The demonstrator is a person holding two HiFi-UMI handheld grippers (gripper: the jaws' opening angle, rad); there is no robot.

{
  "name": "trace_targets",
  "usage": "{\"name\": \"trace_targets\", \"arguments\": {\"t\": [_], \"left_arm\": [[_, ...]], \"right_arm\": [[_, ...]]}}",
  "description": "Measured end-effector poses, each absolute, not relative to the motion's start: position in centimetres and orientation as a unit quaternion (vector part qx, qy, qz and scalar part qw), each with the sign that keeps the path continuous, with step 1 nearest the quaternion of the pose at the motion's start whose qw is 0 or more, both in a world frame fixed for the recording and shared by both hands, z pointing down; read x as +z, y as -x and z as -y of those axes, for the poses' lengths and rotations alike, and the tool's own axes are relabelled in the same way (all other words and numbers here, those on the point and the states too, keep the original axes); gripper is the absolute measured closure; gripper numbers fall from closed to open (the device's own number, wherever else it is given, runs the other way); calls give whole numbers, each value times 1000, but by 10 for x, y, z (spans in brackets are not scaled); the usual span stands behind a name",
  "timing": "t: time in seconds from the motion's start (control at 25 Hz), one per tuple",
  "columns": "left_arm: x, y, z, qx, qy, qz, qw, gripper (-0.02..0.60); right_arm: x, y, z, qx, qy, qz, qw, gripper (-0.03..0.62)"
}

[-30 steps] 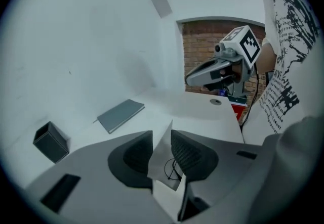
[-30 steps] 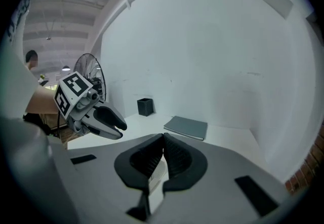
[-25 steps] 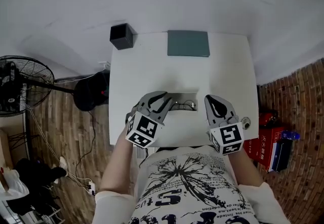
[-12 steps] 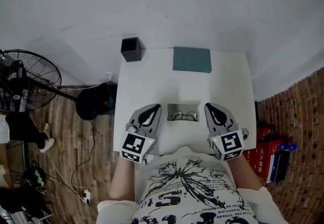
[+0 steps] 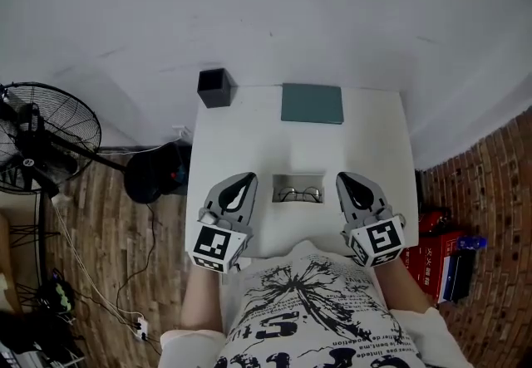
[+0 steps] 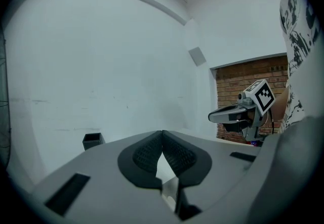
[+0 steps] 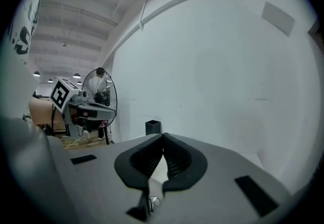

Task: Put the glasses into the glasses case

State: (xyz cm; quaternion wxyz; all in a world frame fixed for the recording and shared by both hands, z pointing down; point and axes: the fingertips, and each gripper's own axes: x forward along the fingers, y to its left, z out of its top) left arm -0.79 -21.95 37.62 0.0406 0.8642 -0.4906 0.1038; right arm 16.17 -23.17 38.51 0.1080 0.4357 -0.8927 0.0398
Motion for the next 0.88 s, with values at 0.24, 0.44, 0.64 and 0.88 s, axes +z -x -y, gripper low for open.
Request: {"name": "trace_targets", "arguments": {"t": [0.24, 0.44, 0.64, 0.88], "left_arm": [[368, 2, 219, 100, -868, 486, 34, 568], [368, -1, 214, 102, -870, 481, 39, 568], [370, -1, 214, 104, -871, 478, 34, 568], [369, 0, 216, 108, -871, 479, 31, 568]], "right_arm": [[386, -165, 228, 35, -440, 891, 109, 580], [385, -166, 224, 32, -443, 889, 111, 582], [383, -166, 226, 38, -450, 887, 99, 580], [383, -167, 227, 39, -455, 884, 98, 580]]}}
